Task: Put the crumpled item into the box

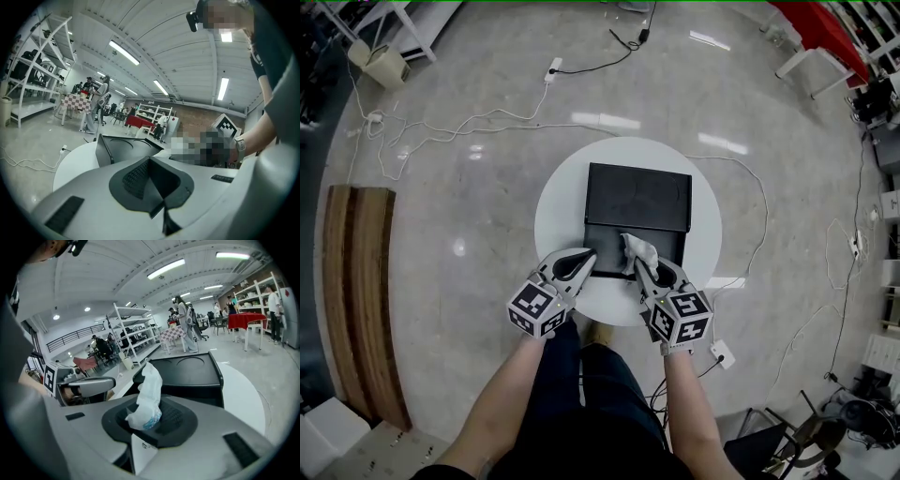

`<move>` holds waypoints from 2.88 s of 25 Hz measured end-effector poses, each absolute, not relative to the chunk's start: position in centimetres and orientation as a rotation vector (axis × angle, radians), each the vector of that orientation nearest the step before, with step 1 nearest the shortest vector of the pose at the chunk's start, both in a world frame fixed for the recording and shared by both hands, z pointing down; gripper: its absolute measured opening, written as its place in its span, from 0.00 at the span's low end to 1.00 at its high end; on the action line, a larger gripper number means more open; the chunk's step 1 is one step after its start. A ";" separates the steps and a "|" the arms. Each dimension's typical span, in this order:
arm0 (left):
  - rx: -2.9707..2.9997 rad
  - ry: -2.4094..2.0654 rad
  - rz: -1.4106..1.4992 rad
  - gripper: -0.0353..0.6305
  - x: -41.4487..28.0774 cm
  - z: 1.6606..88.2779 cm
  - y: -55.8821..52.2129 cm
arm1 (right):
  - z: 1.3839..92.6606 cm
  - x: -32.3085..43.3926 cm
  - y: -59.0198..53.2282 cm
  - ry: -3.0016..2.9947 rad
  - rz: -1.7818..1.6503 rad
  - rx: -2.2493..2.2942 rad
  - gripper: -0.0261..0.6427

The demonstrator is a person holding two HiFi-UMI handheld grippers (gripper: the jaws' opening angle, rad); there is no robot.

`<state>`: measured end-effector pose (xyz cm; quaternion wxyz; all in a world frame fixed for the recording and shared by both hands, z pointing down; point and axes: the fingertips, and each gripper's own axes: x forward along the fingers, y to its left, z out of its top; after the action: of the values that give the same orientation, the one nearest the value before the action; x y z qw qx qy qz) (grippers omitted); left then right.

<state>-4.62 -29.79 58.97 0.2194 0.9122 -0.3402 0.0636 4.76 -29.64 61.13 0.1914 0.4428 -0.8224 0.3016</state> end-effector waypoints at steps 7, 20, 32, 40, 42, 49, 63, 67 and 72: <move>2.509 -0.938 0.172 0.07 -5.2 60.2 -30.8 | 64.3 3.4 -30.4 -2.205 0.841 1.102 0.17; 2.488 -0.952 0.167 0.07 -6.6 61.1 -31.6 | 67.2 2.4 -31.2 -2.088 0.833 0.977 0.21; 2.488 -0.941 0.149 0.07 -7.3 61.3 -31.7 | 67.9 4.6 -31.8 -1.992 0.799 1.090 0.37; 2.491 -0.927 0.140 0.07 -7.1 61.3 -31.3 | 67.7 5.8 -31.7 -1.970 0.789 1.149 0.38; 2.492 -0.923 0.139 0.07 -7.1 61.3 -31.2 | 67.7 5.9 -31.7 -1.967 0.787 1.159 0.38; 2.492 -0.918 0.135 0.07 -7.0 61.2 -30.7 | 67.4 6.6 -31.3 -1.955 0.782 1.189 0.38; 2.486 -0.922 0.135 0.07 -6.2 60.9 -29.3 | 65.1 6.1 -30.0 -2.083 0.749 1.174 0.38; 2.489 -0.926 0.135 0.07 -5.8 60.7 -28.5 | 64.3 6.3 -29.4 -2.120 0.733 1.180 0.34; 2.499 -0.941 0.132 0.07 -5.4 60.0 -27.6 | 62.9 6.3 -28.4 -2.179 0.712 1.186 0.22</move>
<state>-5.42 -27.55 59.97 0.2322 0.9092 -0.3423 0.0479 6.28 -28.38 62.86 0.2766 0.4414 -0.8114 0.2651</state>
